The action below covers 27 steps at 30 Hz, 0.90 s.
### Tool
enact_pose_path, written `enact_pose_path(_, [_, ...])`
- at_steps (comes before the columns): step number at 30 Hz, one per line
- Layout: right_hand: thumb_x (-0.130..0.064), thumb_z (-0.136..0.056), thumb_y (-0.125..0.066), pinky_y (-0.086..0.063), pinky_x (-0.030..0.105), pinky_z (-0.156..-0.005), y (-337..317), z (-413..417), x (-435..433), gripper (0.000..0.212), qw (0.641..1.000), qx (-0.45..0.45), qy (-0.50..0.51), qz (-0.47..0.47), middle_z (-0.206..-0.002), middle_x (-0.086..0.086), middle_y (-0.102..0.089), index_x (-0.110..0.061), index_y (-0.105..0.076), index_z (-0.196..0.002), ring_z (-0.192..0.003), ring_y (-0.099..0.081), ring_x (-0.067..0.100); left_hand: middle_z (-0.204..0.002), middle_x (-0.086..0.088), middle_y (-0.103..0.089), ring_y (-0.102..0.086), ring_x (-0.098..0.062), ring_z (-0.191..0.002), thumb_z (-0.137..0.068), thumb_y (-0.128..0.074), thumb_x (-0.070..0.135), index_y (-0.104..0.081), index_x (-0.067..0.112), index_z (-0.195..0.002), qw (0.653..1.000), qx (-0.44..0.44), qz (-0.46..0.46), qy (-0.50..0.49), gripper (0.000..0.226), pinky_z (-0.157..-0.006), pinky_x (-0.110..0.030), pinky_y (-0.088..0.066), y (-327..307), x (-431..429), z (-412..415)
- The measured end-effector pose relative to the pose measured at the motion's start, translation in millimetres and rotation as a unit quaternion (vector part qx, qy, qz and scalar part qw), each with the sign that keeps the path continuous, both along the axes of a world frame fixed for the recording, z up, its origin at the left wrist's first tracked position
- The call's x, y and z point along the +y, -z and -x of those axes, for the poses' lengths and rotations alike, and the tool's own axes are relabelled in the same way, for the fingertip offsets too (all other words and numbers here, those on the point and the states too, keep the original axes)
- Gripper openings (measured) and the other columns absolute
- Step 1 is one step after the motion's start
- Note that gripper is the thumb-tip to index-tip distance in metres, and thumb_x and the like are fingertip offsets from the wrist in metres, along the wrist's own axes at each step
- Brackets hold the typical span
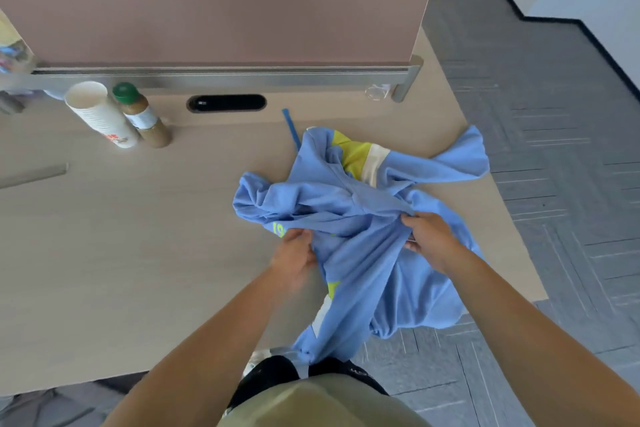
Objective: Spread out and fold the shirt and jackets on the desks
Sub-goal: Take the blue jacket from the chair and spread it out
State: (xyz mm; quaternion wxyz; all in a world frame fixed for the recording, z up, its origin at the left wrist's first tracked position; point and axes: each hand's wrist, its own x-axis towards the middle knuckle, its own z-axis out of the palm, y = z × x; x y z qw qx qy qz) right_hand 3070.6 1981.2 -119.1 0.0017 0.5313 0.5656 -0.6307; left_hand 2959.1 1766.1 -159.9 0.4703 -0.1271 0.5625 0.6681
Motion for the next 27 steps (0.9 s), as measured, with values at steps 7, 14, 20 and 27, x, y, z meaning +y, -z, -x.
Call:
enact_pose_path(7, [-0.021, -0.103, -0.052, -0.053, 0.029, -0.058, 10, 22, 3, 0.023, 0.995, -0.046, -0.080, -0.030, -0.086, 0.011, -0.057, -0.005, -0.062, -0.116, -0.067, -0.057, 0.018, -0.072, -0.006, -0.045, -0.040, -0.019, -0.065, -0.103, -0.045, 0.015, -0.047, 0.014, -0.081, 0.969, 0.201, 0.123, -0.071, 0.023, -0.057, -0.031, -0.034, -4, -56, 64])
enact_pose_path(14, [-0.024, -0.100, -0.058, -0.056, 0.028, -0.055, 11, 63, -32, 0.022, 0.993, -0.020, -0.114, -0.037, -0.081, 0.010, -0.051, -0.002, -0.062, -0.100, -0.067, -0.051, 0.019, -0.086, -0.007, -0.050, -0.047, -0.023, -0.081, -0.097, -0.050, 0.025, -0.048, 0.019, -0.091, 0.908, 0.231, 0.313, -0.155, 0.009, -0.069, -0.036, -0.038, -6, -104, 115])
enact_pose_path(20, [-0.027, -0.102, -0.055, -0.056, 0.035, -0.068, 14, 79, -69, 0.021, 0.994, 0.004, -0.025, 0.110, -0.087, 0.008, -0.061, -0.010, -0.064, -0.111, -0.080, -0.057, 0.020, -0.101, -0.017, -0.059, -0.055, -0.035, -0.101, -0.092, -0.065, 0.024, -0.054, 0.007, -0.112, 0.810, 0.381, 0.446, -0.010, 0.029, -0.087, -0.038, -0.043, 0, -131, 89])
enact_pose_path(27, [-0.022, -0.103, -0.053, -0.058, 0.038, -0.079, -2, 89, -99, 0.028, 0.978, 0.058, -0.048, 0.193, -0.096, 0.013, -0.072, -0.001, -0.064, -0.119, -0.088, -0.068, 0.024, -0.101, 0.004, -0.061, -0.057, -0.017, -0.098, -0.075, -0.072, 0.057, -0.060, 0.021, -0.104, 0.837, 0.340, 0.244, 0.353, 0.048, -0.087, -0.032, -0.049, 18, -103, 38])
